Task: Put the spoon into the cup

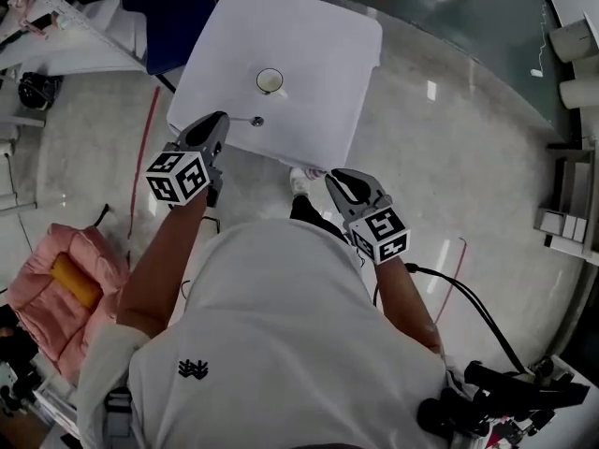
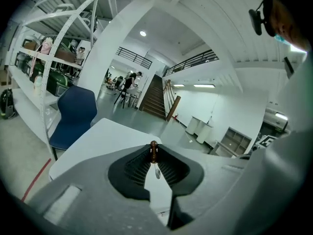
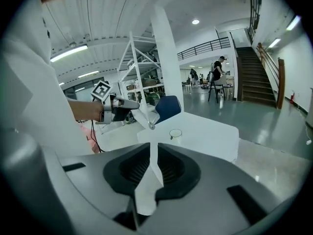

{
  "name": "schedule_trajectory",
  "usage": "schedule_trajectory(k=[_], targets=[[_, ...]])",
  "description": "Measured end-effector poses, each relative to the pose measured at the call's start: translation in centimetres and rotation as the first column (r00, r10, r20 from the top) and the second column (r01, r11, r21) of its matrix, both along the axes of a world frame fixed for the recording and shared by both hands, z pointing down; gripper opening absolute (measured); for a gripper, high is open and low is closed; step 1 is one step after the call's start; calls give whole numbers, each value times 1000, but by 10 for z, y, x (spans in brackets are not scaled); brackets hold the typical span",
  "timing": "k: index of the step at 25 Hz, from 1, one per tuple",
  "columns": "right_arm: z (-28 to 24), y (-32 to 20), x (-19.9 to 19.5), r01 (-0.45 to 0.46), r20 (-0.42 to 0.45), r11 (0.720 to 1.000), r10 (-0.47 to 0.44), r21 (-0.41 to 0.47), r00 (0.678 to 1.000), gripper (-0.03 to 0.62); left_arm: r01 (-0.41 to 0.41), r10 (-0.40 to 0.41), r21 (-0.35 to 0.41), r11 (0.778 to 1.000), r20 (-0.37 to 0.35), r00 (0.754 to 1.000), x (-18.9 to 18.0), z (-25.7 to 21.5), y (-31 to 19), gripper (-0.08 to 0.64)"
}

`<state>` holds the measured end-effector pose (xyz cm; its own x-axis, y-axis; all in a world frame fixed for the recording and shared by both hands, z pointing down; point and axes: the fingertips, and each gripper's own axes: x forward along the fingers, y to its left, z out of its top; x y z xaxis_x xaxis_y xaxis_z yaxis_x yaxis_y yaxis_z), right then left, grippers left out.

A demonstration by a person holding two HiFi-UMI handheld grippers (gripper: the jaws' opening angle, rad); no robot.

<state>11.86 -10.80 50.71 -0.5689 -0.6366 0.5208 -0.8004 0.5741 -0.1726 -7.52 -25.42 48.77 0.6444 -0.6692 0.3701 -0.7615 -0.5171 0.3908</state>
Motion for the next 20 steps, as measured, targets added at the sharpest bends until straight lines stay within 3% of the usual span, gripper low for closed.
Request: schedule_trajectory(k=[10, 20], targets=[[28, -82, 84, 42, 20, 997, -40, -71, 999, 55, 126, -115, -71, 989, 148, 982, 45, 75, -114, 49], [61, -138, 135, 62, 30, 986, -57, -155, 998, 55, 225, -173, -184, 957, 260, 950, 60, 173, -183, 49]])
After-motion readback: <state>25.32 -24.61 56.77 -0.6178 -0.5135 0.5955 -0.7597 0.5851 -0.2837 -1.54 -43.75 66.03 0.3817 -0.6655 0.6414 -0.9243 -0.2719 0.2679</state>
